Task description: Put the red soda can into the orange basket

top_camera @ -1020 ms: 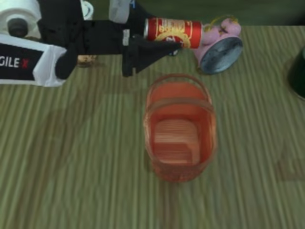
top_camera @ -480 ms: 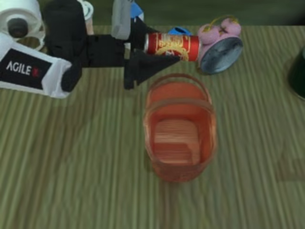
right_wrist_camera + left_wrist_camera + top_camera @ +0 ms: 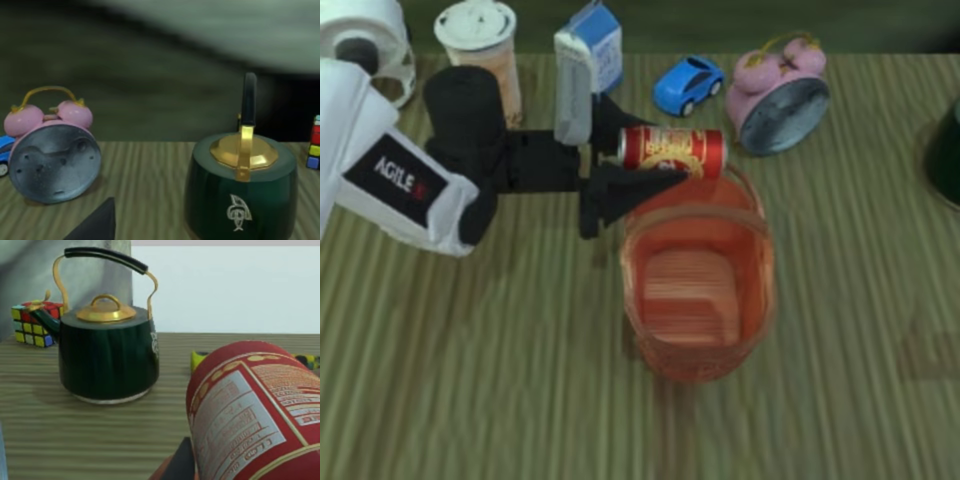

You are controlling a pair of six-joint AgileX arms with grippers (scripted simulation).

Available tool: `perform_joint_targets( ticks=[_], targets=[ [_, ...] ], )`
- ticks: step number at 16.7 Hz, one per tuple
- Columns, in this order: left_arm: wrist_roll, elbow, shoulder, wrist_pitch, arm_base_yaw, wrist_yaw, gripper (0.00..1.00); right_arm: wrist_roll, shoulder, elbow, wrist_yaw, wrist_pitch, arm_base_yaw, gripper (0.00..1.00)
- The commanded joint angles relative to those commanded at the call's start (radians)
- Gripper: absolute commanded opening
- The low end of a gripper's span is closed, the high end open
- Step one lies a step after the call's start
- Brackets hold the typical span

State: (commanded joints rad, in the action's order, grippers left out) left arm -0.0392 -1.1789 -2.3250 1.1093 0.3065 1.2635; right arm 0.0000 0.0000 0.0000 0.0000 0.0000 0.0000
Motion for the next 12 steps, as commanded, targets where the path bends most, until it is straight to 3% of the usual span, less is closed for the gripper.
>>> perform_joint_targets(
  ticks=[2,12],
  targets=[
    [0.000,0.000,0.000,0.000,0.000,0.000,0.00,0.000,0.000,0.000,0.000,0.000,0.000,1.00],
    [0.000,0.000,0.000,0.000,0.000,0.000,0.75,0.000,0.000,0.000,0.000,0.000,0.000,1.00]
  ],
)
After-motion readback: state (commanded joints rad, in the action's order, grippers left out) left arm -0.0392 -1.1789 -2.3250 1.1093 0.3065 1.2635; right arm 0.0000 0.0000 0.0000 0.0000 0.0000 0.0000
